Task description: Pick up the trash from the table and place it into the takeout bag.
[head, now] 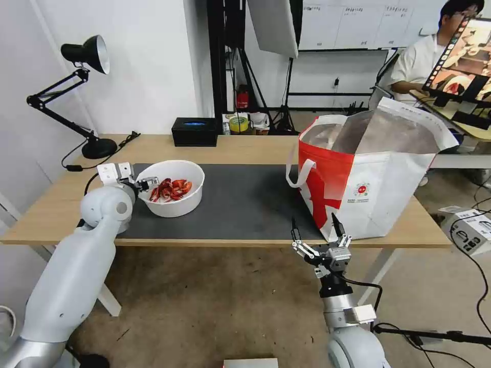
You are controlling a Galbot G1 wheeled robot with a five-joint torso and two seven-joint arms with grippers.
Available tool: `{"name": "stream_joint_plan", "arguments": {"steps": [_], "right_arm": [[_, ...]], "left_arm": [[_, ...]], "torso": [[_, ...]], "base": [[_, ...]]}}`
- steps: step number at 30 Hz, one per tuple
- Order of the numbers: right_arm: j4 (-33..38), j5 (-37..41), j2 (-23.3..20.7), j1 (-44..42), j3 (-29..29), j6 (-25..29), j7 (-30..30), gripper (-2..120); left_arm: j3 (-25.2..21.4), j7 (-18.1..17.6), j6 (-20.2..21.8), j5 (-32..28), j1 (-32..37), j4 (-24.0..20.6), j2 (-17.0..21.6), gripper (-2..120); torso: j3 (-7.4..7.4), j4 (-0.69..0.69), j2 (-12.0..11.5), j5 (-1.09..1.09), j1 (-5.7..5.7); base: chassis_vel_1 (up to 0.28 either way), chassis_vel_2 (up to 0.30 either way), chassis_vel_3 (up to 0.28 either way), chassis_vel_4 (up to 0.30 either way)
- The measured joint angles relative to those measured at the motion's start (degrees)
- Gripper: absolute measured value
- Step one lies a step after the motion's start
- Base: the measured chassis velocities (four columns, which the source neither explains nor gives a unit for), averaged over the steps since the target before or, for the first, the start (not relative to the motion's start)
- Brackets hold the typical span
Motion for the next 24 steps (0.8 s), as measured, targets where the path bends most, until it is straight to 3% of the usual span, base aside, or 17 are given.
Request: {"name": "stream_joint_plan", "arguments": {"steps": [24], "right_arm": [[-0.13, 0.02, 0.65, 0.37, -0.13, 0.37, 0.03, 100]], "left_arm": [[1.29, -1.45, -0.18, -0.99, -0.78, 1.01, 1.01, 100]], "torso": [[0.0, 0.0, 0.0, 0.0, 0.0]], "base": [[0.0, 0.0, 0.0, 0.0]]}}
